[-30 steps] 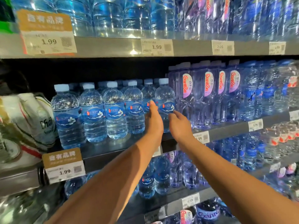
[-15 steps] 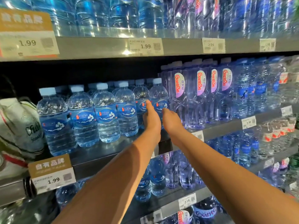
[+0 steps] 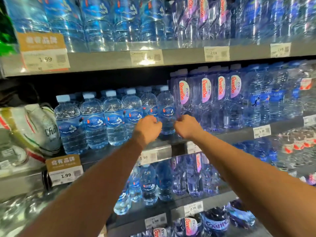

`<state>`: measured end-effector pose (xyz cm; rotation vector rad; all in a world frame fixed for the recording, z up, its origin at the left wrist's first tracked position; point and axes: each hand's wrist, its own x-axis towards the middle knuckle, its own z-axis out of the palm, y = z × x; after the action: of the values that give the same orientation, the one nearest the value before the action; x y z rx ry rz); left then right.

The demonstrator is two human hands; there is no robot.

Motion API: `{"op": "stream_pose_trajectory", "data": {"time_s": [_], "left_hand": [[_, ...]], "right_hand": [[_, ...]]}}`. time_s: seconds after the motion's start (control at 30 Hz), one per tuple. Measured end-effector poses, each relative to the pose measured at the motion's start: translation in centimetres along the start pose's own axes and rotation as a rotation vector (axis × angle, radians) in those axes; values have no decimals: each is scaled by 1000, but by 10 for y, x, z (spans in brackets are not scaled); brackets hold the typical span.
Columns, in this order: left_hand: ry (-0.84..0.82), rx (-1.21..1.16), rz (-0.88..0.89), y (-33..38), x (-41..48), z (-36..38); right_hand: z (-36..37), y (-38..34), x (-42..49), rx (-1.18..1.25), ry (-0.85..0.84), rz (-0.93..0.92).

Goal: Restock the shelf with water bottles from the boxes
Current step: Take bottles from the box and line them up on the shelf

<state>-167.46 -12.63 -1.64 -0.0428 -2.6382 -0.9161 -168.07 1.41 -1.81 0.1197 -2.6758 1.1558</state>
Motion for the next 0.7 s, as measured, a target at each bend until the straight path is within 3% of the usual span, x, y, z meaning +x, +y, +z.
{"op": "stream_pose_trajectory", "data": {"time_s": [0.1, 0.23, 0.37, 0.7], "left_hand": [[-90, 456, 18, -1, -23, -17], [-133, 562, -59, 6, -55, -20], [-100, 541, -42, 17, -99, -9], [-215, 646, -41, 14, -202, 5]], "right_hand": [[-17, 5, -19, -390, -88, -170], [-22, 5, -45, -626, -179, -285], [-23, 7, -71, -643, -212, -303], [-10, 37, -163, -666, -253, -276]]}}
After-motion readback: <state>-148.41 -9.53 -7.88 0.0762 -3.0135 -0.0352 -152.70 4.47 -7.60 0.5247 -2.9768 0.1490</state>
